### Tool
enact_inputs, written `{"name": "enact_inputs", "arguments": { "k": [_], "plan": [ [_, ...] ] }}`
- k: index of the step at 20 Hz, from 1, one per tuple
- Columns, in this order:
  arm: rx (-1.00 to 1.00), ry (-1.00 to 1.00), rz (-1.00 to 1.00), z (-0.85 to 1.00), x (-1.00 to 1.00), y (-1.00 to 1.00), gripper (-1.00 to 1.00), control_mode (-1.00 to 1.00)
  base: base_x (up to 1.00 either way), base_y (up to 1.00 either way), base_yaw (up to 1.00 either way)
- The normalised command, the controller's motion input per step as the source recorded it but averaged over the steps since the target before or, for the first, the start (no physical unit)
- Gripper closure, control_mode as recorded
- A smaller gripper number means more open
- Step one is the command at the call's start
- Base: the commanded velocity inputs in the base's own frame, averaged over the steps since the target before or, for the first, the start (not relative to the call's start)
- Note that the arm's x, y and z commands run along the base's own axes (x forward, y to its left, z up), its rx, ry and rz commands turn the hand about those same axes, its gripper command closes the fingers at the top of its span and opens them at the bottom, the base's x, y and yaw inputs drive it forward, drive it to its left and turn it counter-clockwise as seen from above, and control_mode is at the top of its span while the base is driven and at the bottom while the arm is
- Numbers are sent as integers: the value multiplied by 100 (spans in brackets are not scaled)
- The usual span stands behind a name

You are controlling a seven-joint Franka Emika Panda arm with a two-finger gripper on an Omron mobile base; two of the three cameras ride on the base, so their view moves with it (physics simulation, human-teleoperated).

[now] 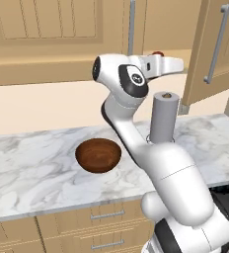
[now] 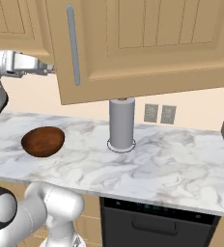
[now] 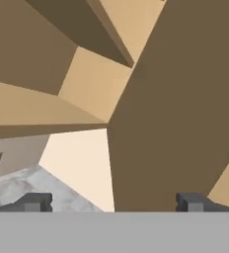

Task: Open the cabinet. Pick the orange and apple from the cabinet and place them into the bowl. Then close the cabinet.

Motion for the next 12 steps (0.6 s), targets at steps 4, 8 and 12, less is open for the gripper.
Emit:
{"name": "enact_inputs", "arguments": {
  "k": [4,8,12],
  "plan": [
    [-5,0,-12,0,15,-27,-100,-100,0,0,0],
    [-5,0,-10,0,7,-31,-100,-100,0,0,0],
    [-5,0,-10,0,0,-36,-100,-100,0,0,0]
  ]
}}
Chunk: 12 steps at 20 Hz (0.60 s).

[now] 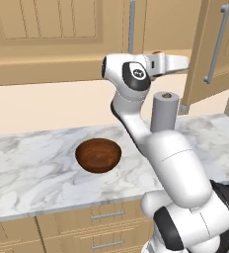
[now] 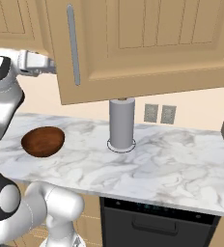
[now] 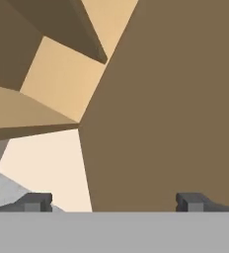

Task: Open the cabinet. Pick the orange and apple from the cabinet and place them into the bowl. Then close the cabinet.

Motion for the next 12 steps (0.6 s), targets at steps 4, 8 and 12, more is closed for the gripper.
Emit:
{"name": "enact_inputs", "arguments": {
  "k": [4,8,12],
  "plan": [
    [-6,0,-12,0,-18,-41,-100,-100,0,0,0],
    [-4,0,-16,0,-61,-44,-100,-100,0,0,0],
    [-4,0,-16,0,-61,-35,-100,-100,0,0,0]
  ]
}}
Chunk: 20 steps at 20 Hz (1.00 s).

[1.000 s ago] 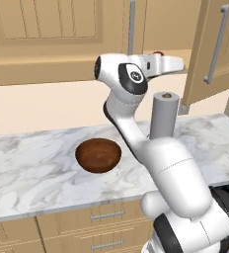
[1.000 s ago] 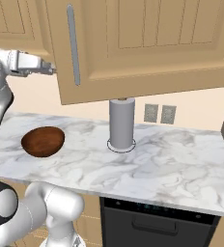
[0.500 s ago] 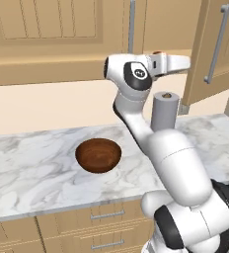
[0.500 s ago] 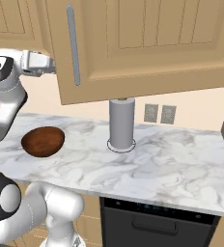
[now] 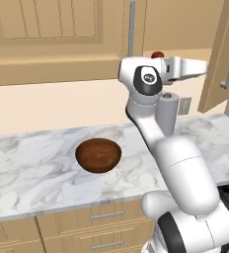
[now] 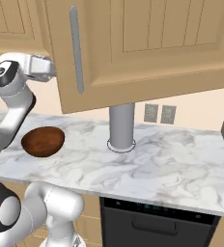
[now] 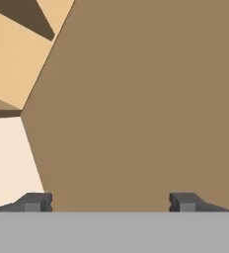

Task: Open the cabinet. Pick the orange and apple from the cabinet and place them into the bowl. Then close the cabinet.

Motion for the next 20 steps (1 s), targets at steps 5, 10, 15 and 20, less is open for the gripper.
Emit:
{"name": "enact_inputs", "arguments": {
  "k": [5,10,15,20],
  "plan": [
    [-2,0,-17,0,-60,-40,-100,-100,0,0,0],
    [-3,0,-16,0,-55,-36,-100,-100,0,0,0],
    [-2,0,-16,0,-52,-32,-100,-100,0,0,0],
    [-2,0,-16,0,-52,-33,-100,-100,0,0,0]
  ]
}}
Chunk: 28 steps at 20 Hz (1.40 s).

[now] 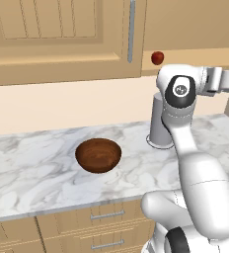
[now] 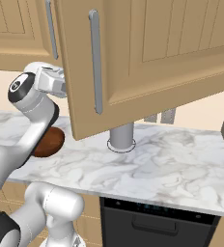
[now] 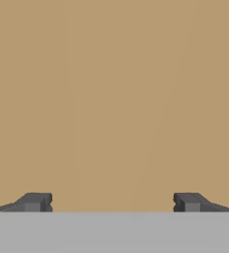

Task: Open the cabinet. Pick the orange and apple from the cabinet and place them into the bowl. Then close the cabinet.

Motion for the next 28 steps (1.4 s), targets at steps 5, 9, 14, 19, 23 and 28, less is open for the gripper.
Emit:
{"name": "enact_inputs", "arguments": {
  "k": [5,9,14,19,23,28],
  "plan": [
    [-2,0,-15,0,-47,-33,-100,-100,0,0,0],
    [-6,0,-9,0,-15,-22,-100,-100,0,0,0],
    [-5,0,-1,-4,0,-13,-100,-100,0,0,0],
    [-4,0,0,-4,-2,-13,-100,-100,0,0,0],
    [-4,0,-1,0,-12,-16,-100,-100,0,0,0],
    [-3,0,-1,0,-12,-15,-100,-100,0,0,0]
  ]
}}
